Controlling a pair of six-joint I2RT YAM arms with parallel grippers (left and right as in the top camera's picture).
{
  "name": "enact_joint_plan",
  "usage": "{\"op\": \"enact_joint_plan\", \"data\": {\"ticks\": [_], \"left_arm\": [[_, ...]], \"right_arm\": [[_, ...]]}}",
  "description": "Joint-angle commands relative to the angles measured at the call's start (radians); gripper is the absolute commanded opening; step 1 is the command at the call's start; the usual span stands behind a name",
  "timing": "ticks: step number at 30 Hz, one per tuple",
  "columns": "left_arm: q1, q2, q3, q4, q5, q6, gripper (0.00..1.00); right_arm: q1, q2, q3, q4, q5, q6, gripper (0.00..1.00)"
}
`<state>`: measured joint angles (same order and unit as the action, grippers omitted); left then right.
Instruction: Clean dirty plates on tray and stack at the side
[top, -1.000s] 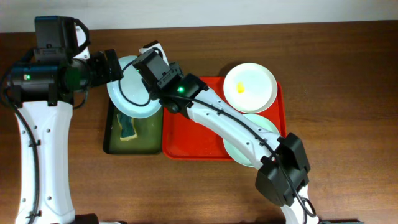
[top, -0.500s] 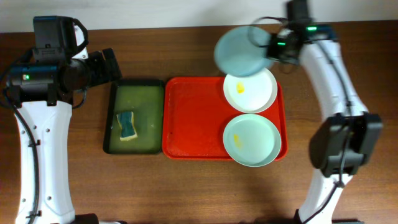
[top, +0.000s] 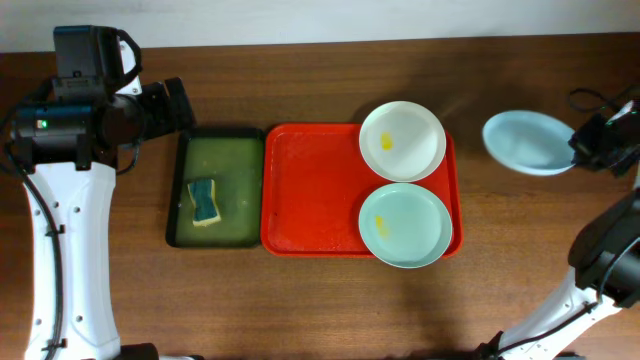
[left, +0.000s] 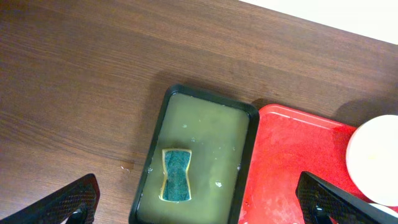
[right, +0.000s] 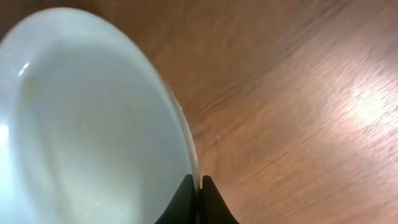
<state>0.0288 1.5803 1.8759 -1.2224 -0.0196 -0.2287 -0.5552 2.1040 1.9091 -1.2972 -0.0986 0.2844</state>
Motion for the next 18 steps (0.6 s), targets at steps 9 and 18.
{"op": "enact_joint_plan", "data": {"ticks": [9, 18], "left_arm": [[0.005, 0.003, 0.0, 0.001, -0.011, -0.006, 0.99], [0.005, 0.003, 0.0, 0.001, -0.011, -0.006, 1.0]], "right_arm": [[0.064, -0.017, -0.311, 0.174, 0.031, -0.016, 0.05], [0.09, -0.018, -0.076, -0.176, -0.138, -0.139, 0.47]]}}
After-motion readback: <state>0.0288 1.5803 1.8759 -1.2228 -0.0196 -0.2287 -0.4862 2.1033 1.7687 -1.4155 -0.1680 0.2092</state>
